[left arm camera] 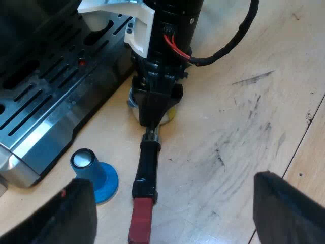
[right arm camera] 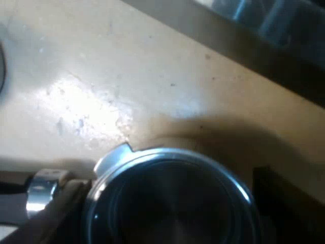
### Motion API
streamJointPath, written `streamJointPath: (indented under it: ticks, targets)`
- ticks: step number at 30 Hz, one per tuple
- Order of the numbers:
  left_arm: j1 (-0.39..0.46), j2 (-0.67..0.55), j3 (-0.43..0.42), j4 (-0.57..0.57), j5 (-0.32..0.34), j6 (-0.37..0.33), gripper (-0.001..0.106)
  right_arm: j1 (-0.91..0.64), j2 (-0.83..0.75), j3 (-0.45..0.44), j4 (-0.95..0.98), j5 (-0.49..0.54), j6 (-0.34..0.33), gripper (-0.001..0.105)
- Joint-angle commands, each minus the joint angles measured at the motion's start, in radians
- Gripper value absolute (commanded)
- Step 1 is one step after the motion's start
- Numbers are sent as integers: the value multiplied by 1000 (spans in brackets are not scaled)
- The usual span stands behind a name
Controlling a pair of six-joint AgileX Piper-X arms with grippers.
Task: Put the handle in the coffee machine
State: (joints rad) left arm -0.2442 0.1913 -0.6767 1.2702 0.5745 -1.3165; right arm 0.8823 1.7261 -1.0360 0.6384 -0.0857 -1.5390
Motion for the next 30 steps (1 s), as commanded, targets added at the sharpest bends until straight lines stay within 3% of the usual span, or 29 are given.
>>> streamJointPath:
  ticks: [1, 3, 10, 18, 30]
  targets:
    - [0, -3, -5, -10, -1, -12, 66, -6, -6, -8, 21, -9, -9, 9]
    - [0, -3, -5, -10, -1, -12, 66, -6, -13, -12, 47, -9, -7, 0]
    - [0, -3, -5, -10, -1, -10, 66, -6, -74, -20, 98, -9, -7, 0]
    - [0, 32, 5, -13, 6, 44, 66, -6, -173, -31, 190, -9, 52, 0]
    - [0, 274, 29, -18, 7, 282, 66, -6, -238, -128, 329, -9, 80, 0]
